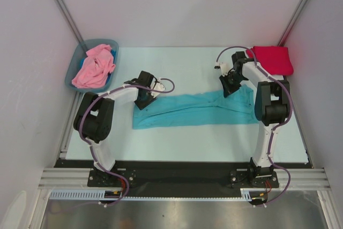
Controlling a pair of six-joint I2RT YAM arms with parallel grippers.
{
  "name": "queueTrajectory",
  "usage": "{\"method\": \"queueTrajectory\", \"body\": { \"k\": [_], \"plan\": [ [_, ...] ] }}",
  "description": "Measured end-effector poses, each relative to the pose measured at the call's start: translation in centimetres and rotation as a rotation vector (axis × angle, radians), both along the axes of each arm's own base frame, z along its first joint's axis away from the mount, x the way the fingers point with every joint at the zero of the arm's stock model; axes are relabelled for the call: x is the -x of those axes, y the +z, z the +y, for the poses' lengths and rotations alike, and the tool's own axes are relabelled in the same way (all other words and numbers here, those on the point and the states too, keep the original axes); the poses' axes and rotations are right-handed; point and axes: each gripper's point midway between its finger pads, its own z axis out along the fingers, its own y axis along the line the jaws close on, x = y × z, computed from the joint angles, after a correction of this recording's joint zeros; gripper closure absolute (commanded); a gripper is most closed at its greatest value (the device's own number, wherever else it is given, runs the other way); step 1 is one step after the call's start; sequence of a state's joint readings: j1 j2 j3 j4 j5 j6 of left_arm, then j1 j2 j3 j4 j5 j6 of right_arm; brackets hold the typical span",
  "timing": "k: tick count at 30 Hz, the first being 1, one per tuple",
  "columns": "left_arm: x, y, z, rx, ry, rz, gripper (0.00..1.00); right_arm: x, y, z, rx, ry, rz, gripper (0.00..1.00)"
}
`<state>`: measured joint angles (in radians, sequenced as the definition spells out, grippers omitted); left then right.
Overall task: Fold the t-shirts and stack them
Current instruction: Fold the tshirt
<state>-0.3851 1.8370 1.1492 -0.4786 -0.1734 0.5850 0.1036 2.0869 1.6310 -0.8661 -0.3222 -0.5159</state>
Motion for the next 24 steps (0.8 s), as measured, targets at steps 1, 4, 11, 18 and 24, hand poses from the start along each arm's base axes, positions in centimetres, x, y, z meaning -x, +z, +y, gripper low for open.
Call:
{"method": "queueTrajectory", "body": {
  "k": [1,4,11,18,24],
  "plan": [
    [0.0,0.0,0.0,0.0,0.0,0.001,0.51,0.1,0.0,0.0,-0.002,0.001,0.002,1.0],
    [0.0,0.0,0.0,-0.001,0.0,0.002,0.51,0.6,0.5,0.4,-0.023,0.008,0.014,1.0],
    [0.0,0.0,0.0,-0.001,0.0,0.003,0.51,2.9,3.5,1.6,-0.104,0.061,0.036,1.0],
    [0.0,0.0,0.0,-0.003,-0.001,0.003,0.51,6.8,4.1,1.9,-0.128,0.138,0.113,1.0],
    [0.0,0.0,0.1,-0.007,-0.001,0.002,0.51,10.9,3.2,1.4,-0.12,0.215,0.243,1.0]
  ]
}}
